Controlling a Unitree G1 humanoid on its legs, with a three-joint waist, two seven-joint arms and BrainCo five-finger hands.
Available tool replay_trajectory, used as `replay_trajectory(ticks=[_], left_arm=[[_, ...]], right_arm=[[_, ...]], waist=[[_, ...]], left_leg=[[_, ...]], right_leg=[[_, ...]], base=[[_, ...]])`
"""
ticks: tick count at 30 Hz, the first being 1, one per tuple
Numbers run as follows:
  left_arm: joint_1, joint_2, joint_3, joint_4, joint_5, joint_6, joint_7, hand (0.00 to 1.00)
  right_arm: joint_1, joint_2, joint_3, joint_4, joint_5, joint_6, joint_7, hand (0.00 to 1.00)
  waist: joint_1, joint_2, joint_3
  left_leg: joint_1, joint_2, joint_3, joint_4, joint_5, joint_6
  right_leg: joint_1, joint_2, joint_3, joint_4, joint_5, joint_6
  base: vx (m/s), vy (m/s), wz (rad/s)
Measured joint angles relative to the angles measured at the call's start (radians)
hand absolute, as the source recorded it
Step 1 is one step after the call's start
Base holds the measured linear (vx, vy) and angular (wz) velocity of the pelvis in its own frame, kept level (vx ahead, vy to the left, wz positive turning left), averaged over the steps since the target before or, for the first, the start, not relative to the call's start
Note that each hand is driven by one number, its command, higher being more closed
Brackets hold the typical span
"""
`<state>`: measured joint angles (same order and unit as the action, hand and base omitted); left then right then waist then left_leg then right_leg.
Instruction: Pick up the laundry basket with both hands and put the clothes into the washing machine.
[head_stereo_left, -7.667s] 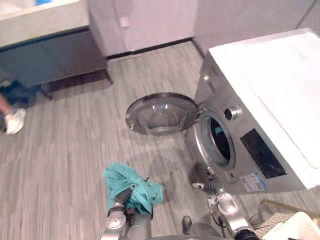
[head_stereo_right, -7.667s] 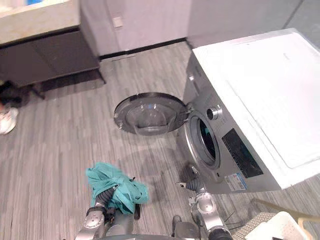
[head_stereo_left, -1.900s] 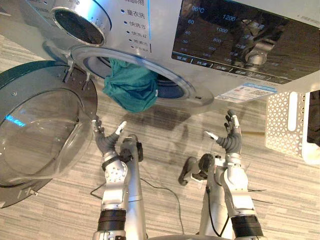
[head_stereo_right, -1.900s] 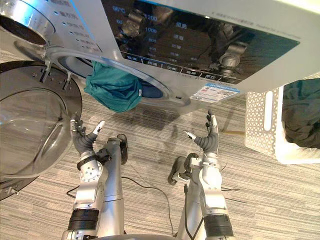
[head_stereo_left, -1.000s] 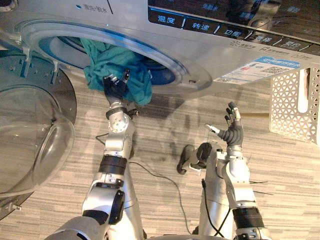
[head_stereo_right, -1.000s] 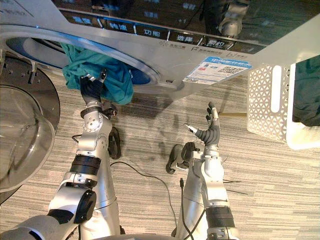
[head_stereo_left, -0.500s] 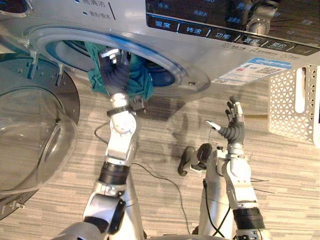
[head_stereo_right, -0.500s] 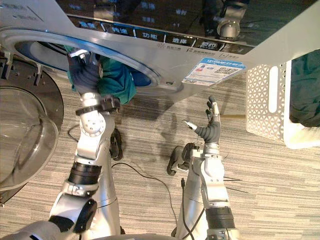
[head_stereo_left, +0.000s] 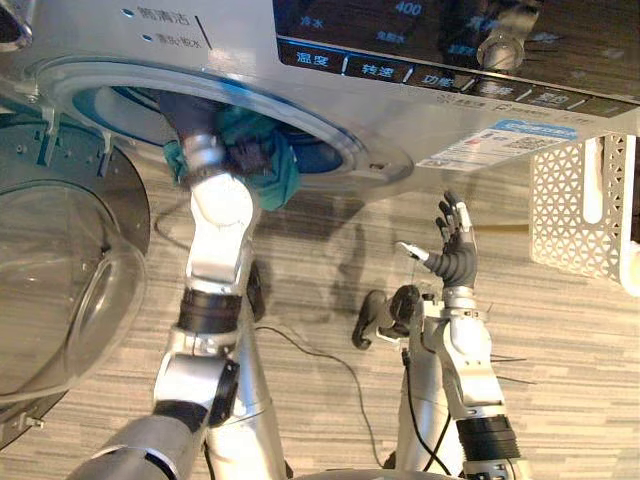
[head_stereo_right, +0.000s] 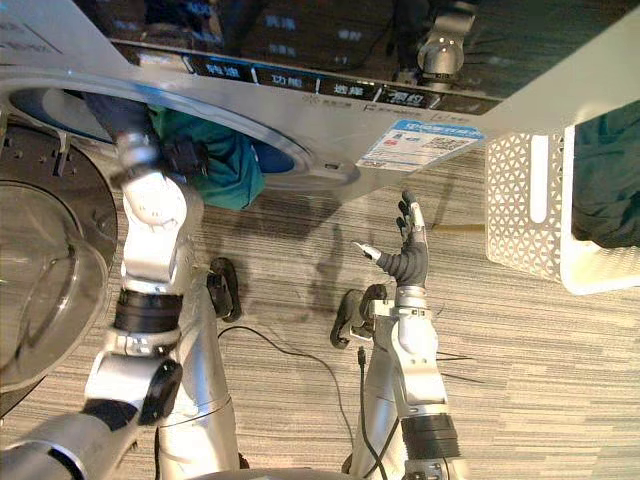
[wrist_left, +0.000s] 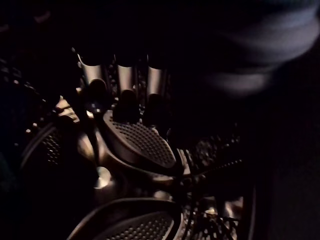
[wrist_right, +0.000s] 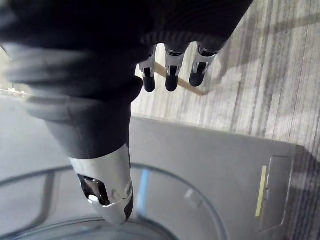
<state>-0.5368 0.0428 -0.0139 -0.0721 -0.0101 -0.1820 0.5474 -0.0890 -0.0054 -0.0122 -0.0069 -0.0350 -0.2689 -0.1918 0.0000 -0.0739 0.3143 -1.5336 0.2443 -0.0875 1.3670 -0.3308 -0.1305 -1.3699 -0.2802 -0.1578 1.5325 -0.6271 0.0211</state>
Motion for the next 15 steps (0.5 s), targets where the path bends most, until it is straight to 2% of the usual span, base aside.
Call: replay_trajectory(ticks=[4,9,15], left_arm=[[0.174,-0.070,-0.039,-0.108,0.024,-0.001,-0.002,0.00],[0.325,-0.091,-0.021,-0.171,0.024,-0.004,-0.022,0.00],[0.403,-0.107,-0.013,-0.165,0.026,-0.001,-0.024,0.00]], right_arm=[[0.019,-0.001,0.001,0.001,-0.017,0.001,-0.001,0.00],[0.035,-0.002,0.000,0.003,-0.018,0.001,-0.002,0.00],[0.052,-0.004,0.007,0.019,-0.018,0.003,-0.003,0.00]], waist=[[0.015,0.002,-0.025],[0.027,0.002,-0.034],[0.045,0.002,-0.034]], left_leg=[[0.007,-0.002,0.002,-0.015,0.001,-0.002],[0.032,-0.018,-0.007,-0.048,0.012,-0.011],[0.040,-0.026,-0.008,-0.074,0.028,-0.013]], right_leg=[[0.003,-0.002,-0.002,-0.006,0.000,0.000],[0.035,-0.005,-0.020,-0.027,-0.001,0.000],[0.047,-0.016,-0.031,-0.042,-0.001,-0.001]], base=[[0.03,-0.027,0.03],[0.04,-0.042,0.09],[0.03,-0.028,0.10]])
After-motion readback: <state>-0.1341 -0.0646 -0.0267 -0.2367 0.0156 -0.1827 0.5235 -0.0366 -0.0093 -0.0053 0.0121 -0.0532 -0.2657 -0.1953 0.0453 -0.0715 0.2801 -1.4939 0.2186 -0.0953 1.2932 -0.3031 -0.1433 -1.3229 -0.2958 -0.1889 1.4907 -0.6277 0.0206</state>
